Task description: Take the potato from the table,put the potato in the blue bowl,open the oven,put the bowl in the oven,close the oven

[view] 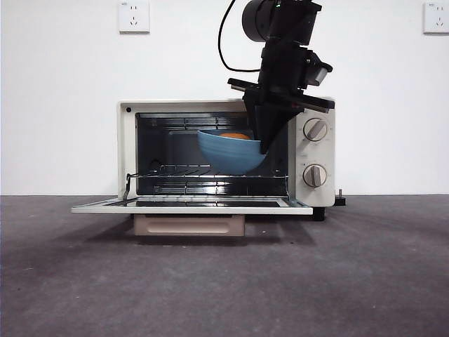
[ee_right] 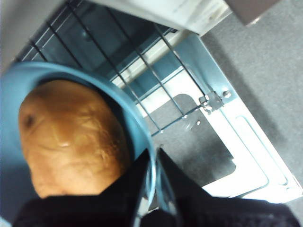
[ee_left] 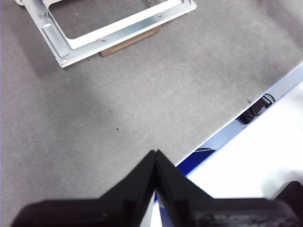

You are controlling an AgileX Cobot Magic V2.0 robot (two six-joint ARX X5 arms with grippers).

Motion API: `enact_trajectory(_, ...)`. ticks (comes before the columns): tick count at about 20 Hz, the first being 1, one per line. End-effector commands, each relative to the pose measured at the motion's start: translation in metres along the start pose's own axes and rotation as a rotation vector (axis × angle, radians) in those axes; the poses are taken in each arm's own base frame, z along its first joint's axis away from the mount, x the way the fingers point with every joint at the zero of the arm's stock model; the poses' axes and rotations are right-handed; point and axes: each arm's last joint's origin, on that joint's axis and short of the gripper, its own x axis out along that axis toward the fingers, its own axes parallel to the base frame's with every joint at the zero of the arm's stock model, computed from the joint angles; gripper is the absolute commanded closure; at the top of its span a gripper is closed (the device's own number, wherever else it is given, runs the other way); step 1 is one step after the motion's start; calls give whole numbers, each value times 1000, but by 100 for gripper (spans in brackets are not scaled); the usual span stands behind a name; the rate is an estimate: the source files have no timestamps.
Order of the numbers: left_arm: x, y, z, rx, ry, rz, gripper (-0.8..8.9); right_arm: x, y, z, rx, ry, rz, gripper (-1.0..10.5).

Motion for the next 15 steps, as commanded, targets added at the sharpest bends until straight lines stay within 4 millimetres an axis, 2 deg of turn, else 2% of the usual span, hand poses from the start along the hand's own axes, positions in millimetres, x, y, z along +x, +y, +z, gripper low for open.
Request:
enact_trajectory(1,0,0,-1,-8,0,-4,819,7,-1,2,9,-5,-16,939)
enact_trajectory(8,0,0,-1,-8,0,-4,819,7,1,2,3,-21,-6,933)
enact_trajectory(11,1,0,0,-9,3,-4,819,7,1,2,-14,-21,-6,752)
enact_trajectory(15,1,0,0,-9,5,-4,819,7,1,3,-20,-36,-8,752)
